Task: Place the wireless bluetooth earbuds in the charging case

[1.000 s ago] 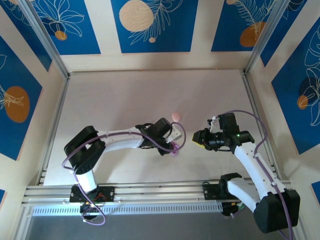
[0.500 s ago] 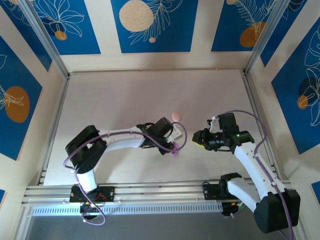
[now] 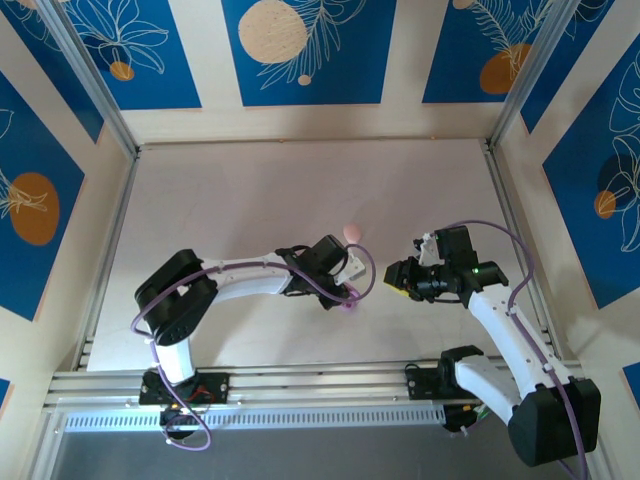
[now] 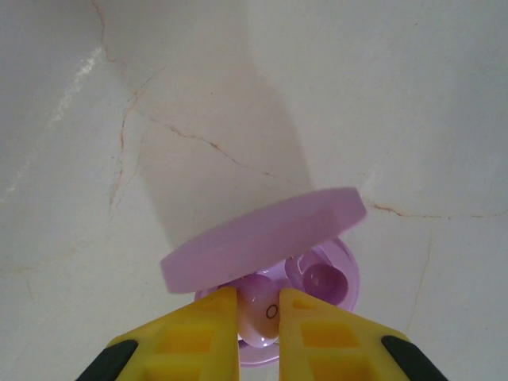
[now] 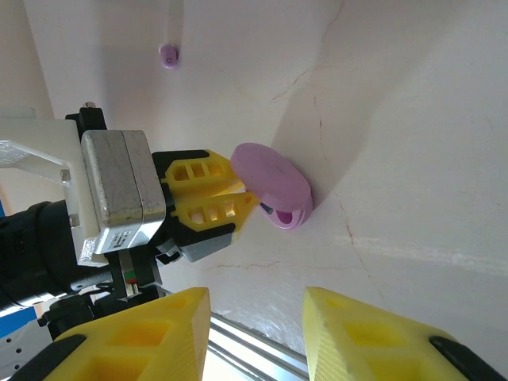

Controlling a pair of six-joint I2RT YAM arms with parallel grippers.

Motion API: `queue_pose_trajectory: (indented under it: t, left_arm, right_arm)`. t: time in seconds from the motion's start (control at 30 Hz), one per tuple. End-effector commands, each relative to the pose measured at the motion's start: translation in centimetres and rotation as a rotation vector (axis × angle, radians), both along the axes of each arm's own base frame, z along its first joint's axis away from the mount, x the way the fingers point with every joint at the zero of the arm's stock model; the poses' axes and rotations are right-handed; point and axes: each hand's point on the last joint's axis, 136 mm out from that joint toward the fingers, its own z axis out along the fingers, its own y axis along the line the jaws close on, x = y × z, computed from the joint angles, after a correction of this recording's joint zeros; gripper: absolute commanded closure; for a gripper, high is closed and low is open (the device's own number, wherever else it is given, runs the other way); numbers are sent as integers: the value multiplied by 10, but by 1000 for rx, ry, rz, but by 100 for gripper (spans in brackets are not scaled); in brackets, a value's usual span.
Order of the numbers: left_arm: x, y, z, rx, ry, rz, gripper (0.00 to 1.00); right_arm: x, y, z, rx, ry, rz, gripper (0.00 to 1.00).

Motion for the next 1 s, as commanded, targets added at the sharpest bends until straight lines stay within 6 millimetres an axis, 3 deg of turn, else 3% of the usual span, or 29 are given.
queue_pose_trajectory:
  t: [0.0, 0.5, 0.97]
  left_arm:
    - [-6, -2, -2, 7, 15, -11, 86]
    - [-11, 11, -2, 35, 23, 37, 86]
    - [-9, 16, -1, 59, 16, 57, 78]
  right_arm:
    - [-2, 2, 0, 8, 17, 7, 63]
    - [-2, 4, 0, 14, 15, 16, 63]
    - [-1, 6, -1, 18, 16, 23, 63]
